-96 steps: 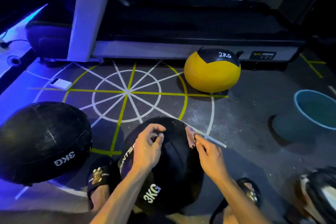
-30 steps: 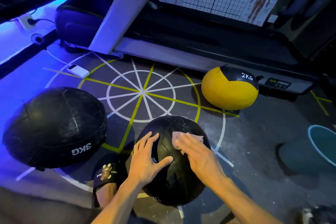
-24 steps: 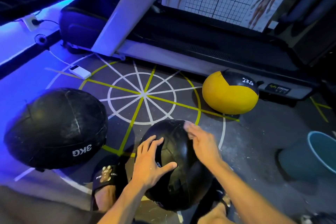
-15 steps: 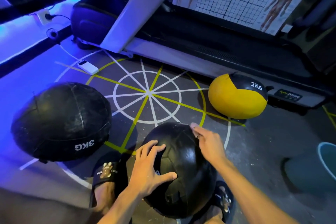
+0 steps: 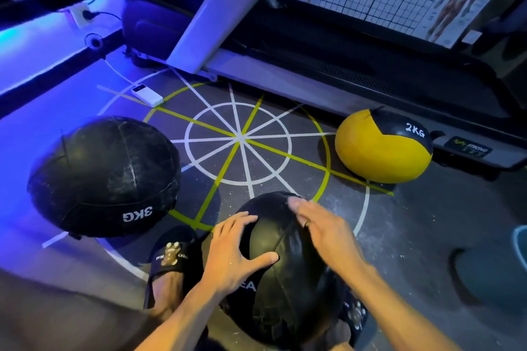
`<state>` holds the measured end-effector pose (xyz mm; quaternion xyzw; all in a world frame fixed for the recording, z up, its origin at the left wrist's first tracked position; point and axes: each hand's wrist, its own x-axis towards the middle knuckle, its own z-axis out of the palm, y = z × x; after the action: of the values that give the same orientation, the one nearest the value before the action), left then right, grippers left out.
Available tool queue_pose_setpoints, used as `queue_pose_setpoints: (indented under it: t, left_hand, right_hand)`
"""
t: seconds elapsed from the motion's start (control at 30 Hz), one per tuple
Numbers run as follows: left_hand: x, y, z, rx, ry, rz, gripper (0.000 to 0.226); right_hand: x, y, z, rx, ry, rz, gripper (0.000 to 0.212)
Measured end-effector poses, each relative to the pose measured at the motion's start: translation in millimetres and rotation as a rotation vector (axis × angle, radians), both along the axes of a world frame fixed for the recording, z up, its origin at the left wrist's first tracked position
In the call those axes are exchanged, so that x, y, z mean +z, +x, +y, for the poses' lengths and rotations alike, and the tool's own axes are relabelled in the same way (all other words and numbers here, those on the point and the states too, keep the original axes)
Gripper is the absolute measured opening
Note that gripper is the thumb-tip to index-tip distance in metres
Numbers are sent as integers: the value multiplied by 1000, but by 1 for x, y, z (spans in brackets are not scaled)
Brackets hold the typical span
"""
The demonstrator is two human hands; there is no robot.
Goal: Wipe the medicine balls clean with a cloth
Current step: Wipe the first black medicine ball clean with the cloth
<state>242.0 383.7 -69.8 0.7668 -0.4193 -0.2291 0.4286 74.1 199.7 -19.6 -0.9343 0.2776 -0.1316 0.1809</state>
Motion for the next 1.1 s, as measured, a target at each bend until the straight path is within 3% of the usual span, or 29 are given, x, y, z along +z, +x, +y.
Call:
queue_pose_setpoints:
  t: [0.1,0.23,0.4,0.57,0.7,0.9,1.03,1.1]
  left_hand:
    - [1,-5,-2,-10,0,-13,89]
    - [-1,-7,1,-17,1,-35,89]
    - [2,-15,0,-44,11,-53,88]
    - [3,-16,3,-63,22,-65,87]
    - [5,-18,3,-72,30,-68,85]
    - [2,-13,7,-97,12,-53,88]
    - [3,-13,8,-153,-19,-61,83]
    - [1,-14,9,-167,-55,-50,84]
  right_hand:
    - [8,12,1,-84,69,55,41]
    - [12,17,35,249,-36,159,45]
    - [12,3,-18,-184,87,145,35]
    - [24,14,29,157,124,205,44]
    - [5,6,-25,-173,167,233,62]
    - [26,29,16,158,161,315,51]
    - [9,17,-33,-144,161,354,49]
    - [13,22,-18,-90,160,325,50]
